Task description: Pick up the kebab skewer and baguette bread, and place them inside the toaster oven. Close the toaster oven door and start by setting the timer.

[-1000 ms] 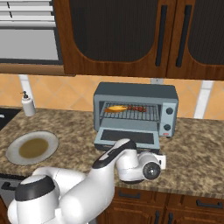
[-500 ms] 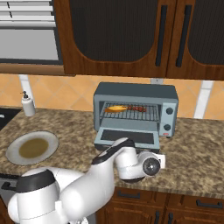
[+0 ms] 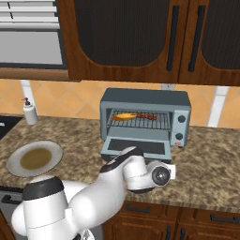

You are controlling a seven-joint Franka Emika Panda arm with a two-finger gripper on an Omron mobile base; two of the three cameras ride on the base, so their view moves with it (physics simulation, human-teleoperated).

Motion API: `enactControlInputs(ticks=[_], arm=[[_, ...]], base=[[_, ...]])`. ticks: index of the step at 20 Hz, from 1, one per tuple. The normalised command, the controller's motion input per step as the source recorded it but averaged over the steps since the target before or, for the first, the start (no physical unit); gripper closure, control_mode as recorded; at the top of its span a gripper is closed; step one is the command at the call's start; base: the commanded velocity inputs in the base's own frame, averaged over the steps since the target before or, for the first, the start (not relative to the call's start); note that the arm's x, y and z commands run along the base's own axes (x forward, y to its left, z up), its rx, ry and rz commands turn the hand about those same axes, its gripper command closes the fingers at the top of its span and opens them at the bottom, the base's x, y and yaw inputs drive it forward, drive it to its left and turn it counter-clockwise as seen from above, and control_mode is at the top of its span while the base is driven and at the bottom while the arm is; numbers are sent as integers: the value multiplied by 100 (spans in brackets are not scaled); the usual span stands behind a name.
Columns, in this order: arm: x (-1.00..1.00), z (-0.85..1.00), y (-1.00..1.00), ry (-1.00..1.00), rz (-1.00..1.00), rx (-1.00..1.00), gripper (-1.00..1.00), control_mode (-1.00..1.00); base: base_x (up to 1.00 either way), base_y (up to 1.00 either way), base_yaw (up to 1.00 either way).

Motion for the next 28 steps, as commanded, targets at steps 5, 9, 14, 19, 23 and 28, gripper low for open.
enactControlInputs(ticks=[5, 9, 14, 19, 23, 28], arm=[[22, -37, 0, 0, 0, -1, -100, -100], [21, -10, 0, -1, 0, 0, -100, -100], [18, -5, 0, 0, 0, 0, -100, -100], [6, -2, 0, -2, 0, 0, -100, -100], [1, 0, 0, -2, 0, 0, -100, -100], [10, 4, 0, -4, 0, 0, -100, -100]], base=[[0, 0, 0], [0, 0, 0], [0, 0, 0], [0, 0, 0], [0, 0, 0], [0, 0, 0]])
